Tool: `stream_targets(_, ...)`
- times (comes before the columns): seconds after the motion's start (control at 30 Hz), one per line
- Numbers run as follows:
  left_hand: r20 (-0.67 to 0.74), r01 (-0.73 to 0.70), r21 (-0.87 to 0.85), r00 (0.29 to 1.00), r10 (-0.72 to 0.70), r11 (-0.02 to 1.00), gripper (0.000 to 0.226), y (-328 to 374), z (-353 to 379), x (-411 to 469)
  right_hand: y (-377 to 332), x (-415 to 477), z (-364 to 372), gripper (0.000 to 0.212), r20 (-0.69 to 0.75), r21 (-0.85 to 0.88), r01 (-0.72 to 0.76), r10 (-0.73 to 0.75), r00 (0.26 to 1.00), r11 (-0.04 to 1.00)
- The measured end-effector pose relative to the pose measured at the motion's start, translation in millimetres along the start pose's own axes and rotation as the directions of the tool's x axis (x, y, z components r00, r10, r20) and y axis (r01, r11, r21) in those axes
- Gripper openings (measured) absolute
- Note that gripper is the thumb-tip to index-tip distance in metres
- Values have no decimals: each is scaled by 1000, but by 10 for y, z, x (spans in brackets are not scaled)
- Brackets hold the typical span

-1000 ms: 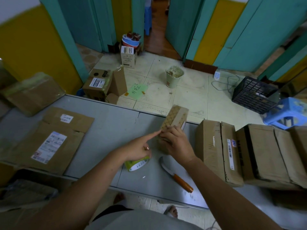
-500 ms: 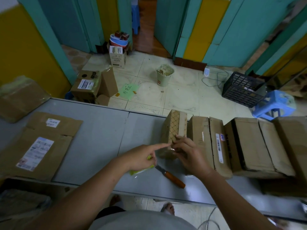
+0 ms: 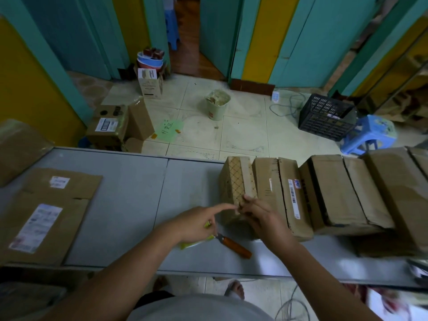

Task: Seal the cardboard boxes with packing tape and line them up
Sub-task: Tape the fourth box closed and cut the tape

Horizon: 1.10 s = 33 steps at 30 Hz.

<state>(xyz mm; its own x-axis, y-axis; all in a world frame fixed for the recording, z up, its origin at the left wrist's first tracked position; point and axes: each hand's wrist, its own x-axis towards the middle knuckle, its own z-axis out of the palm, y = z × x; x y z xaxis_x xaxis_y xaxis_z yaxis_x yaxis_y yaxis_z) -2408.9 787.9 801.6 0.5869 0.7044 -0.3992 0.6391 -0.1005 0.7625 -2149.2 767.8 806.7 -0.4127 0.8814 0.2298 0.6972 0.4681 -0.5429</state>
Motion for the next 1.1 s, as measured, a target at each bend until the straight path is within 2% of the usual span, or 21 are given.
stream_targets(0.13, -20, 31, -11, 999, -31, 999, 85, -39, 14, -28, 11, 23, 102, 30, 55, 65, -83, 79, 995, 994)
stream_targets(0.27, -29, 13, -70, 999, -15, 997, 85, -53, -10, -44, -2, 17, 122, 31, 67, 48, -86, 83, 994, 995)
stream_targets(0.43, -99, -24, -147, 995, 9, 989, 84, -55, -51, -76, -39, -21, 92, 22, -44, 41, -154, 156, 987, 987)
stream_targets(0.7, -206, -88, -217, 978, 42, 972, 86, 64, -136, -134, -156, -49, 105, 16, -129, 35, -229, 232, 964, 973)
stream_targets(0.87, -241, -184, -220, 962, 129, 958, 87, 231, -181, -161, -321, 28, -1, 14, -190, 34, -185, 188, 964, 982)
stream_targets(1.0, -286, -269, -240, 938, 197, 933, 85, 377, -227, -174, -521, 207, -168, 42, 13, 185, -285, 288, 958, 941)
stream_targets(1.03, -298, -288, -241, 931, 212, 927, 85, 418, -239, -175, -569, 256, -208, 44, 65, 233, -315, 308, 949, 920)
stream_targets(1.1, -308, -313, -231, 922, 236, 921, 84, 490, -268, -175, -628, 333, -271, 29, 122, 373, -342, 320, 940, 863)
